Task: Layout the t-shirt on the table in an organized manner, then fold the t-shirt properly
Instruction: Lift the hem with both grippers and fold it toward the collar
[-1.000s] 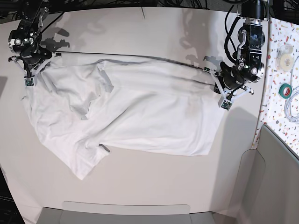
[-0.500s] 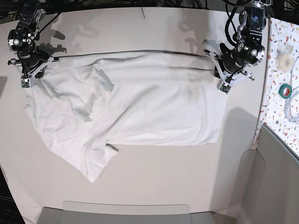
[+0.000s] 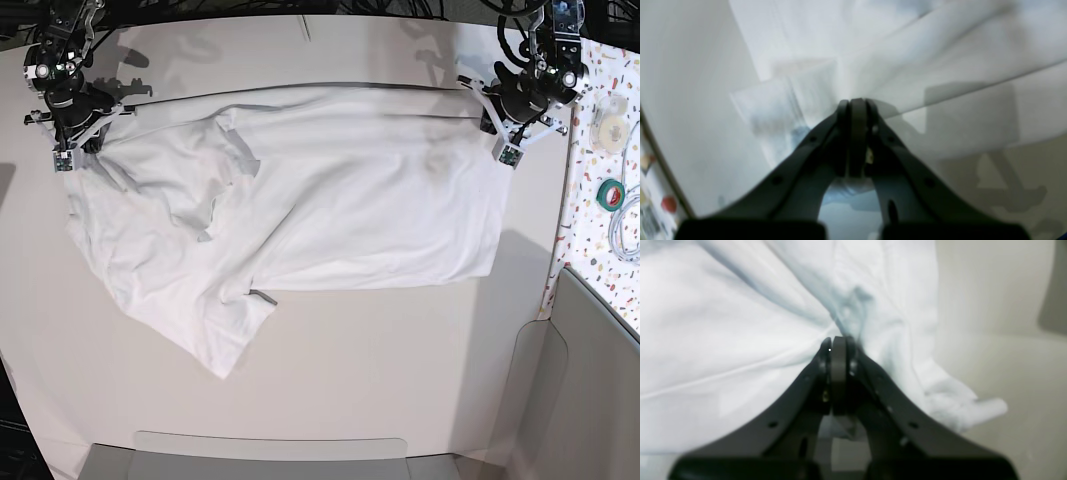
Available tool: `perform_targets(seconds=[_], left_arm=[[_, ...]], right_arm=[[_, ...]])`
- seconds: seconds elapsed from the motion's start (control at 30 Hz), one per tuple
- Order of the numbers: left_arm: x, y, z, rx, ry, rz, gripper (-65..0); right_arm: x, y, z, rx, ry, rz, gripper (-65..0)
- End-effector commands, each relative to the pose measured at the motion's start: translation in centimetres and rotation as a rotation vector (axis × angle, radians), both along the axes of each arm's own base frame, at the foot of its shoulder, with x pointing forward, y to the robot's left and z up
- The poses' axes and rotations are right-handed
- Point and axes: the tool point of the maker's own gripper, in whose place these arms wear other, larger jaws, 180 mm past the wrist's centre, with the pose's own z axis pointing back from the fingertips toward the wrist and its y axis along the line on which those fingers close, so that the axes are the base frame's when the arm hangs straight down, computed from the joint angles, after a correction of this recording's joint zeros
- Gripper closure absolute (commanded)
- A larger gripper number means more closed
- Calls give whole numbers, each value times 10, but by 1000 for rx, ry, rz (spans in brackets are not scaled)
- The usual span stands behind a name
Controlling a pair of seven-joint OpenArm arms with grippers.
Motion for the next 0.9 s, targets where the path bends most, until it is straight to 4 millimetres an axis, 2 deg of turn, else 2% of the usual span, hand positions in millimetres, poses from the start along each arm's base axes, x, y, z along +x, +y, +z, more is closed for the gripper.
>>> perform_targets(seconds=[0.0, 0.13, 0.3, 0.37, 0.7, 0.87], left_arm=[[-12, 17, 1, 79, 47, 8, 0], [-22, 23, 8, 94, 45, 20, 0], [-24, 25, 7, 83, 41, 56, 0], [-32, 24, 4, 82, 59, 55, 0], [-39, 19, 1, 66, 71, 63, 0], [-53, 11, 2, 55, 88, 57, 0]], right_arm=[[-43, -2, -26, -22, 208, -4, 0], [-59, -2, -26, -34, 234, 5, 0], [-80, -2, -30, -38, 275, 4, 0], [-89, -2, -32, -38, 294, 5, 0], [-108, 5, -19, -62, 300, 27, 0], [-119, -1, -13, -84, 310, 16, 0]])
